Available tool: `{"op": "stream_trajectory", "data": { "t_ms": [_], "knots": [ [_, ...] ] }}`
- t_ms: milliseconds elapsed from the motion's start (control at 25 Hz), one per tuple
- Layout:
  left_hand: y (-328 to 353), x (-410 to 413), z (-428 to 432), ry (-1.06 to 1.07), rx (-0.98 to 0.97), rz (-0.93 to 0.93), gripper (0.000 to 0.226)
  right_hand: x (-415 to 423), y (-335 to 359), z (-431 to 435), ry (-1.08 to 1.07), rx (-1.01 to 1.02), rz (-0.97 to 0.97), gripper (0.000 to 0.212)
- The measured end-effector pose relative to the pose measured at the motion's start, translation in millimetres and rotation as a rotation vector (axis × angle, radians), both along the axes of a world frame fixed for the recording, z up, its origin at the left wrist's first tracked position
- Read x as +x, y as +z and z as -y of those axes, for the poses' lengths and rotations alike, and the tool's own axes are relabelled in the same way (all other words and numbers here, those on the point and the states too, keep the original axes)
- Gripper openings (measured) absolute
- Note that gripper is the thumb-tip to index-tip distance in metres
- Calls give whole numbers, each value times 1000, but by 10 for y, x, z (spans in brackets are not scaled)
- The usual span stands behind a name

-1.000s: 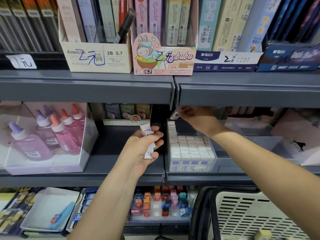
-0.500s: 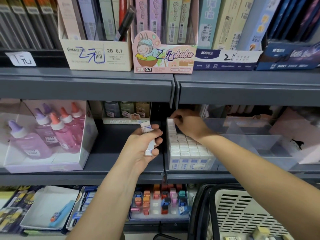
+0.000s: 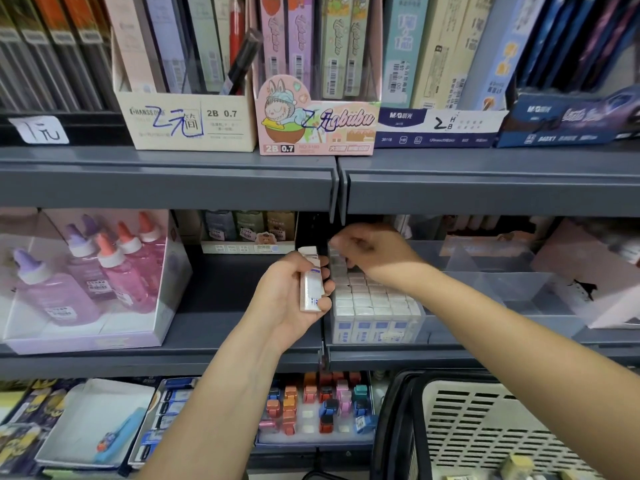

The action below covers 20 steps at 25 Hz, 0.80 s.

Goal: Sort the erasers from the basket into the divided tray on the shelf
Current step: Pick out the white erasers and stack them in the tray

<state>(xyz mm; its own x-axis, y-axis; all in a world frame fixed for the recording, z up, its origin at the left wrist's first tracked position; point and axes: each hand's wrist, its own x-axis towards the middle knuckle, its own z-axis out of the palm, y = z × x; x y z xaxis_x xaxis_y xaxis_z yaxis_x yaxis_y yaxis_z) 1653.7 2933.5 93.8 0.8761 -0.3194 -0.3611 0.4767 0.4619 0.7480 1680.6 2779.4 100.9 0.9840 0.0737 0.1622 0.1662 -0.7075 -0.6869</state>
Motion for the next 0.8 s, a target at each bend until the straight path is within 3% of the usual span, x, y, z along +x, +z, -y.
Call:
{"op": "stream_trajectory", "data": {
  "t_ms": [80,240,440,520,680,800],
  "knots": [
    [9,-12,29,-35,-32,14,20,-175,90,-114,41,111,-56,10],
    [-18,-34,93,-64,-43,40,25,-305,150,-216,48,33,-87,21],
    [-74,-7,48,-55,-109,122,24,-344,237,12,56,495,-204,24],
    [-65,-8,50,-42,-110,117,15,-337,258,106,71,550,-201,23],
    [-48,22,61,147,117,92,16,-147,328,311,-71,408,-160,11],
    [-61,31,56,196,231,143,10,15,289,399,-164,6,-92,23]
  ]
}}
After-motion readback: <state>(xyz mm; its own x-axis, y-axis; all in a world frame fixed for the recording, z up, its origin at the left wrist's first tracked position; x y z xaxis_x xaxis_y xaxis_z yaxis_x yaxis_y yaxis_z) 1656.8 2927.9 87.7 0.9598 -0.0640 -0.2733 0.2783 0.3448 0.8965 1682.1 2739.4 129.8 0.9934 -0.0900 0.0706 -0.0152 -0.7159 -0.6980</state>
